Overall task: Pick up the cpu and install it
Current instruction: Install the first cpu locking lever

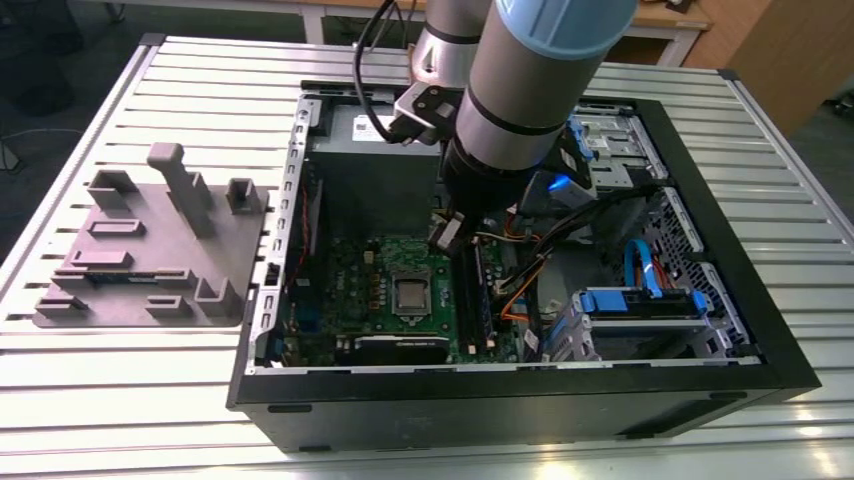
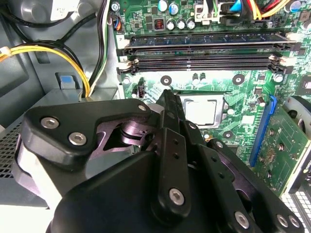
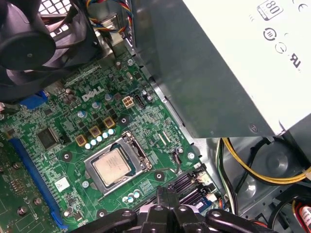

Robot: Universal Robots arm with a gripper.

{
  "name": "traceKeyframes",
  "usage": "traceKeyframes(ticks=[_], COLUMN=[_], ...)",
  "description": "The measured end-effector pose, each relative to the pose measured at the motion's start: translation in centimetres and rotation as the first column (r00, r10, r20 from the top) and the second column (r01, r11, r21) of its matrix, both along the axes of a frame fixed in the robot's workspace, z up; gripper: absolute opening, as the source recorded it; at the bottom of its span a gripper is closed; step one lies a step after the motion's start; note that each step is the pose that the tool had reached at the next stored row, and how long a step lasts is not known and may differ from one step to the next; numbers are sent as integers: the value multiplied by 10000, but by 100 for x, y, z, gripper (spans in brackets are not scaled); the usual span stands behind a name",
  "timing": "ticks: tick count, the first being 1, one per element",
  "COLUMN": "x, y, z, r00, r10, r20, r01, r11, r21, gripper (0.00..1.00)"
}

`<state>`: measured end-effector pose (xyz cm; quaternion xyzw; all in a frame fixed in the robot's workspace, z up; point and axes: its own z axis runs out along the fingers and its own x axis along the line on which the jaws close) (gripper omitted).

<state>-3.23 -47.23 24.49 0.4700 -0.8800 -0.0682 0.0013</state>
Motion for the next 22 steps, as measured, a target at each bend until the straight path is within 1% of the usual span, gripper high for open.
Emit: traceKeyframes(ticks=[8,12,15,17,19,22], x=[13,83,98,98,99,97], y=[0,4,47,91,101,132], z=[-2,-5,-8,-10,-18,-32], r00=[10000,10000,10000,10000,10000,10000], r10=[2,1,-2,0,1,0], r20=[0,-1,0,-1,0,0], r01=[-2,-1,2,0,-1,0], r11=[10000,10000,10000,10000,10000,10000], r21=[0,-1,-1,-2,10,13], gripper=[10,10,10,10,10,10])
